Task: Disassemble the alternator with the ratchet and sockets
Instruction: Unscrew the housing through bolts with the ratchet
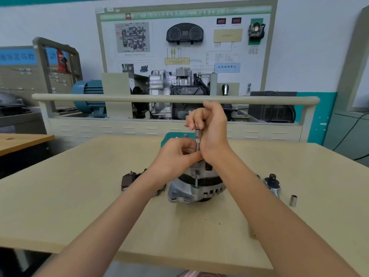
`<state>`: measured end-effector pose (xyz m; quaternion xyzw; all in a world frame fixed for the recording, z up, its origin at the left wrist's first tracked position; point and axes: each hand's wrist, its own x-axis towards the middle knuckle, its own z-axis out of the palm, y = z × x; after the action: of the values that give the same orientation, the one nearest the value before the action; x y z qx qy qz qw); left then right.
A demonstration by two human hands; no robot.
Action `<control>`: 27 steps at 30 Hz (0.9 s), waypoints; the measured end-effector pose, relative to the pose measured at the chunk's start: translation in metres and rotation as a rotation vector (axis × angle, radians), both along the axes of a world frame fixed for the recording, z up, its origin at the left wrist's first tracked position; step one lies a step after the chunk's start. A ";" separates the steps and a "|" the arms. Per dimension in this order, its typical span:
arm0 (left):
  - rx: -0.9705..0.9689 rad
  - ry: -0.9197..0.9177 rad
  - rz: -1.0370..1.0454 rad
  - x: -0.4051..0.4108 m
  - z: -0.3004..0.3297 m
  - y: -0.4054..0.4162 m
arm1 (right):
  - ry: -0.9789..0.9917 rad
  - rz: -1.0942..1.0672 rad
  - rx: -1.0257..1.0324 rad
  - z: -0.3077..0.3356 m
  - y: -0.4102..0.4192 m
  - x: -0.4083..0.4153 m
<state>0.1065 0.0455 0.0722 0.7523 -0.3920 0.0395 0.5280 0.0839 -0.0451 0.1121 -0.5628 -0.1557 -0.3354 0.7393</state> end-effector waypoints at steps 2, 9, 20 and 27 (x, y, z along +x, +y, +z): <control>-0.057 0.013 -0.002 0.002 -0.003 0.001 | 0.025 0.116 0.062 0.004 -0.005 0.005; 0.015 0.110 -0.137 0.007 0.003 0.014 | -0.009 0.005 -0.048 -0.002 0.003 0.004; -0.033 -0.030 0.019 0.011 0.002 0.012 | 0.023 -1.126 -0.827 -0.022 0.028 -0.003; -0.075 0.071 -0.147 0.016 -0.005 0.017 | 0.001 -0.033 -0.035 0.002 0.005 0.010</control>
<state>0.1222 0.0622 0.0675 0.7024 -0.4252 -0.0116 0.5708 0.0936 -0.0405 0.1137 -0.5785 -0.1520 -0.3442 0.7237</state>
